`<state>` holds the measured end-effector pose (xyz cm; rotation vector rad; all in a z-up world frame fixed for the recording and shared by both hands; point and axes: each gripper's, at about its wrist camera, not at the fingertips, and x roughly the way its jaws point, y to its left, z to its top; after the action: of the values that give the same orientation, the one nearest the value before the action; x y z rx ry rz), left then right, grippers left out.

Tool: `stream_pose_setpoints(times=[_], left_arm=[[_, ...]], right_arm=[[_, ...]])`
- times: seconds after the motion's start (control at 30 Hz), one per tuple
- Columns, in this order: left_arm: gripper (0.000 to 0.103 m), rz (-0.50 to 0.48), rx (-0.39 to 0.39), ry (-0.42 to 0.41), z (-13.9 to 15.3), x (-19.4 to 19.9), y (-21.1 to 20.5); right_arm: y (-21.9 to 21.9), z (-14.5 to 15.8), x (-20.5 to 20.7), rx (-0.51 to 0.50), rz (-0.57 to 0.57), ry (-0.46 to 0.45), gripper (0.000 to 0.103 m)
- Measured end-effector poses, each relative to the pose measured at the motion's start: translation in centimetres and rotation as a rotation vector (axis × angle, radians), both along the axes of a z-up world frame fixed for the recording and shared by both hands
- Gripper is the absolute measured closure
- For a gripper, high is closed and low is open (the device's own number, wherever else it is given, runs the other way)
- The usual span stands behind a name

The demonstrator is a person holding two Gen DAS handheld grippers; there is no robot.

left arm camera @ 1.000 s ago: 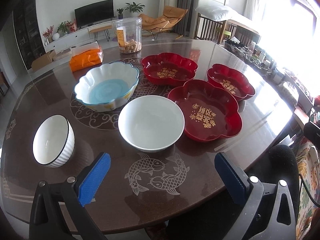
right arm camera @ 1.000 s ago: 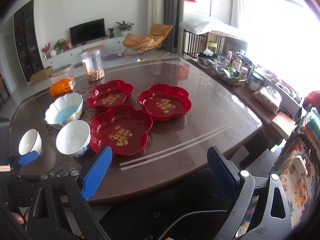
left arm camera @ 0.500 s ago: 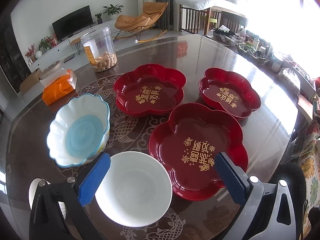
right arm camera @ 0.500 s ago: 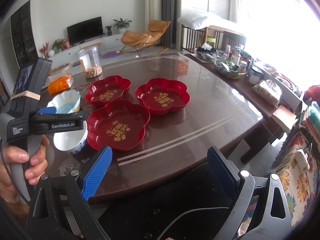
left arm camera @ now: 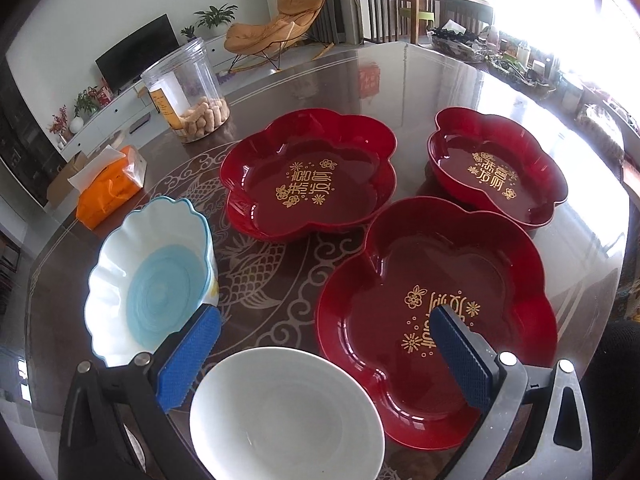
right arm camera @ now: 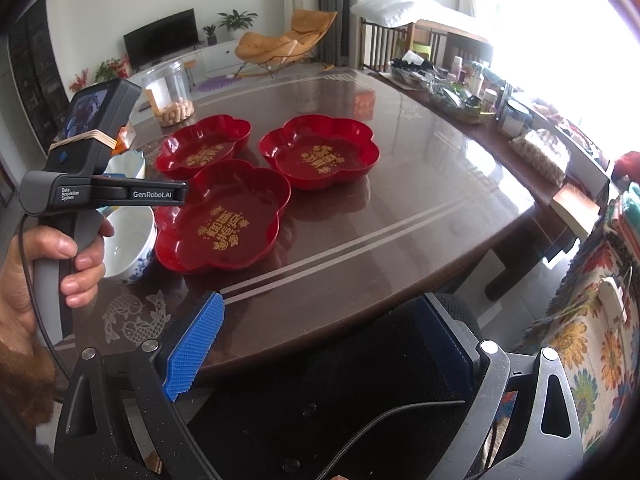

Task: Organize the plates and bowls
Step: 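Move the right gripper toward the red flower-shaped plates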

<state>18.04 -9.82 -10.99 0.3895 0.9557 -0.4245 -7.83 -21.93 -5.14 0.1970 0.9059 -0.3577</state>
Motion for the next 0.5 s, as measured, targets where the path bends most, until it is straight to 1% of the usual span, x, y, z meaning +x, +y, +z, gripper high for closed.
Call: stream_pose_setpoints(times=[0.07, 0.2, 0.33, 0.5], left_arm=[[0.000, 0.008, 0.010, -0.012, -0.3, 0.3, 0.2], [0.000, 0.015, 0.027, -0.008, -1.1, 0.8, 0.0], [0.000, 0.020, 0.079, -0.039, -1.9, 0.7, 0.1], [0.000, 0.016, 0.137, -0.046, -3.1, 0.4, 0.9]], right_arm=[[0.0, -0.1, 0.2, 0.006, 0.003, 0.004, 0.006], [0.2, -0.2, 0.4, 0.005, 0.014, 0.001, 0.006], [-0.1, -0.8, 0.7, 0.018, 0.011, 0.016, 0.006], [-0.8, -1.0, 0.7, 0.027, -0.006, 0.015, 0.006]])
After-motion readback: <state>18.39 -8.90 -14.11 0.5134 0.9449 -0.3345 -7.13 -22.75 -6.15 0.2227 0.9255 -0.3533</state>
